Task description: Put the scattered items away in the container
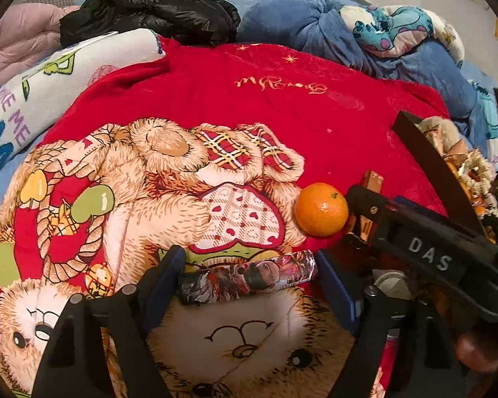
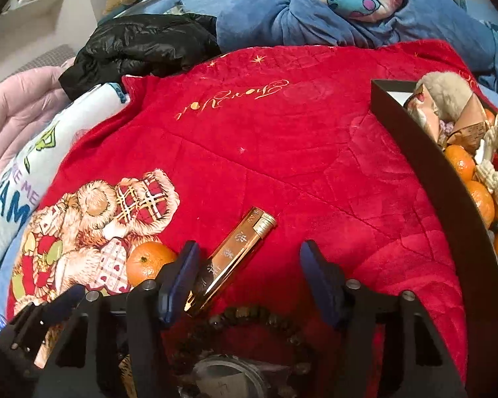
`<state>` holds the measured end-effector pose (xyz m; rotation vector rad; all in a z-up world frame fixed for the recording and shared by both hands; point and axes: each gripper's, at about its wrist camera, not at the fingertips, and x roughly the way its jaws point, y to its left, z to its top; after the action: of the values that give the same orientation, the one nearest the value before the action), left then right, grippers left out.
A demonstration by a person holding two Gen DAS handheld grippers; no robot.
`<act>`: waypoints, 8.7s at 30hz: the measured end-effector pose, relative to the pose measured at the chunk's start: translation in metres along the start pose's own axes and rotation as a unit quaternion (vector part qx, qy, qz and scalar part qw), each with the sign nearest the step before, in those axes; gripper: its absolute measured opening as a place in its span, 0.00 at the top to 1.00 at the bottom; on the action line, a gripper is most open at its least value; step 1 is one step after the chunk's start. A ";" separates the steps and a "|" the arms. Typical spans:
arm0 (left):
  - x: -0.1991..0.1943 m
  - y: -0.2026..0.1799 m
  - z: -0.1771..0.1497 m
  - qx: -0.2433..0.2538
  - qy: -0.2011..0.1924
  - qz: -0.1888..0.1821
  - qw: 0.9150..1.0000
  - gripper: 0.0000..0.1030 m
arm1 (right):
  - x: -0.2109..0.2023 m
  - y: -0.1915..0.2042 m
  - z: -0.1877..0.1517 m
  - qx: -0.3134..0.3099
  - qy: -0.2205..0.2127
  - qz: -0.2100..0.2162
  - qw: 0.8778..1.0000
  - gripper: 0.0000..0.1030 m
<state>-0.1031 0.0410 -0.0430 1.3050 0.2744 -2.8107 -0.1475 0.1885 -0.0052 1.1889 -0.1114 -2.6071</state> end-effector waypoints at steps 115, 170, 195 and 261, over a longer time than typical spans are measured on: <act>-0.094 -0.045 -0.023 0.100 -0.072 -0.060 0.991 0.22 | -0.071 -0.054 -0.005 0.018 -0.030 0.037 0.999 0.66; -0.096 -0.015 -0.019 0.057 -0.039 -0.101 0.993 0.22 | -0.045 -0.048 -0.018 -0.040 -0.002 -0.124 0.991 0.76; -0.101 0.009 -0.006 0.039 -0.048 -0.112 0.992 0.22 | -0.054 -0.031 -0.023 -0.051 -0.031 -0.018 0.998 0.02; -0.098 -0.028 -0.010 0.096 -0.092 -0.126 0.983 0.22 | -0.033 -0.072 -0.005 0.075 0.002 -0.018 0.997 0.88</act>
<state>-0.0350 0.0656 0.0298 1.0962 0.1758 -3.2193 -0.1390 0.2666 0.0025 1.2575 -0.2931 -2.6675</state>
